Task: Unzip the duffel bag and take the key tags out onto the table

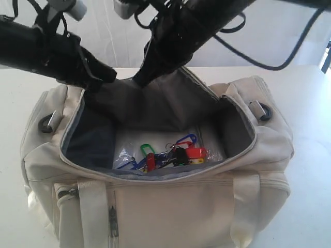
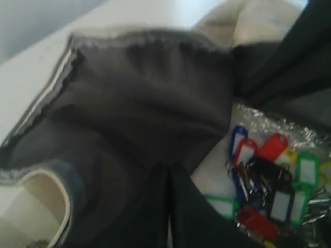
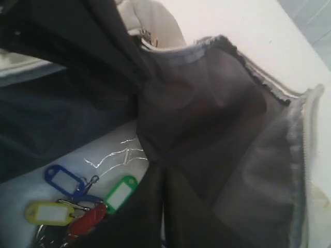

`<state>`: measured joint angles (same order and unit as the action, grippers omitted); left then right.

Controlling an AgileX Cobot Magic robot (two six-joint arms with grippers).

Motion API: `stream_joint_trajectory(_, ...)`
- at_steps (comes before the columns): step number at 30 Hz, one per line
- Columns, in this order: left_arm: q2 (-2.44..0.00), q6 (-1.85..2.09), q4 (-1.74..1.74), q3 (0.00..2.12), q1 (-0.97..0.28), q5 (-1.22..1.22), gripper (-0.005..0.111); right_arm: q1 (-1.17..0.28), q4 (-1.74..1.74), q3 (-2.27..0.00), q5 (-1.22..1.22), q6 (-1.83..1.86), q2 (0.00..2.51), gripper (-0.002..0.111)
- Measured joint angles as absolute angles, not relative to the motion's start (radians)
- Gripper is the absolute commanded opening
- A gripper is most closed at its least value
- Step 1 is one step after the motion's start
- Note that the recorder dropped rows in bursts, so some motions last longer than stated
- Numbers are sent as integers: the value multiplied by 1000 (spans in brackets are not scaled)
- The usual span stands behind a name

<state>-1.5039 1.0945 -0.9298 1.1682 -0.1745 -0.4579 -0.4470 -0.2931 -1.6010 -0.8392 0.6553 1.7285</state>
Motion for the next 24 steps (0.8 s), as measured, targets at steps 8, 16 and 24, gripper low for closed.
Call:
stream_joint_trajectory(8, -1733, 1026, -869, 1187, -175, -268, 0, -321, -79, -1623, -517, 376, 2025, 0)
stream_joint_trajectory(16, -1737, 1028, -864, 1194, -175, -308, 0, -244, 35, -1628, -503, 210, 2029, 0)
stream_joint_trajectory(24, -1571, 909, -734, 1246, -172, -467, 0, -270, -33, -1630, -636, 298, 1795, 0)
